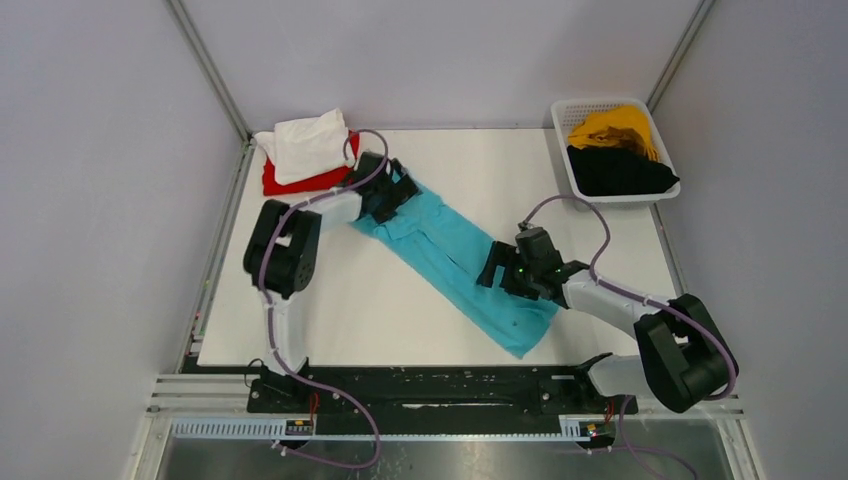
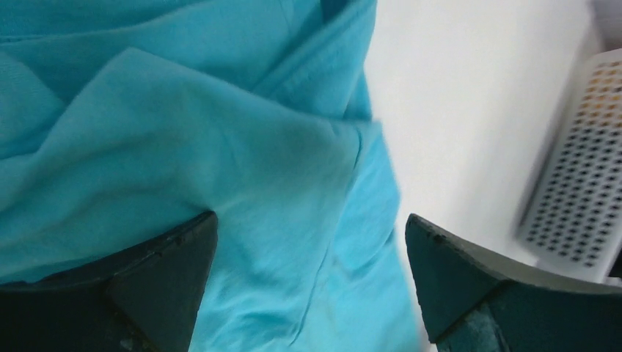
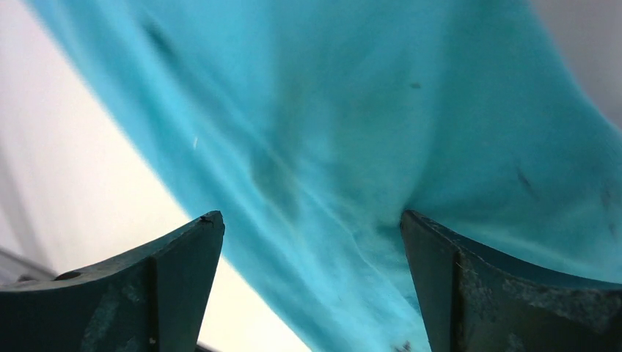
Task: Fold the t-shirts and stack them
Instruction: Rotate the tshirt 90 degrees
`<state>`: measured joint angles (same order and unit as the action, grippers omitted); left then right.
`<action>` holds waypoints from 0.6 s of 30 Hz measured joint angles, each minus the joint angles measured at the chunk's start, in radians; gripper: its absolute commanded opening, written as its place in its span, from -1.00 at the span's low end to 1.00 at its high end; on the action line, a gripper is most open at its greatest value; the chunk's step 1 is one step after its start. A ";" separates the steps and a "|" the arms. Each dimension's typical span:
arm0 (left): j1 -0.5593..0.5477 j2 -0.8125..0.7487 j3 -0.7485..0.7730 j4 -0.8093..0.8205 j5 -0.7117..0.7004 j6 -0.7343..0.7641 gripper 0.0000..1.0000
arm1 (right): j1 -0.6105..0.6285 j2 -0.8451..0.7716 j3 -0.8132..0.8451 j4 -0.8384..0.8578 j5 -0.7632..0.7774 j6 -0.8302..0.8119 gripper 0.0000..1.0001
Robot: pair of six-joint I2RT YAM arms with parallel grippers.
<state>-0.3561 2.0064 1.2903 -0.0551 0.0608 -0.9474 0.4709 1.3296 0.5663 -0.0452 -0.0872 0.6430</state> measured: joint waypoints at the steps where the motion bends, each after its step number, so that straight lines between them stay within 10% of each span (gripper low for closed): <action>1: 0.001 0.069 0.109 -0.035 0.024 -0.001 0.98 | 0.028 -0.005 -0.008 0.008 -0.007 0.021 0.99; 10: -0.018 0.609 0.945 -0.187 0.332 -0.051 0.98 | 0.426 -0.031 -0.026 0.013 -0.007 0.170 0.99; 18: -0.019 0.682 1.033 -0.145 0.409 -0.122 0.98 | 0.600 -0.043 0.042 -0.040 0.017 0.150 0.99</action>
<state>-0.3748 2.6888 2.3230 -0.2001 0.4694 -1.0695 1.0714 1.2861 0.6086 -0.0849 -0.0704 0.7925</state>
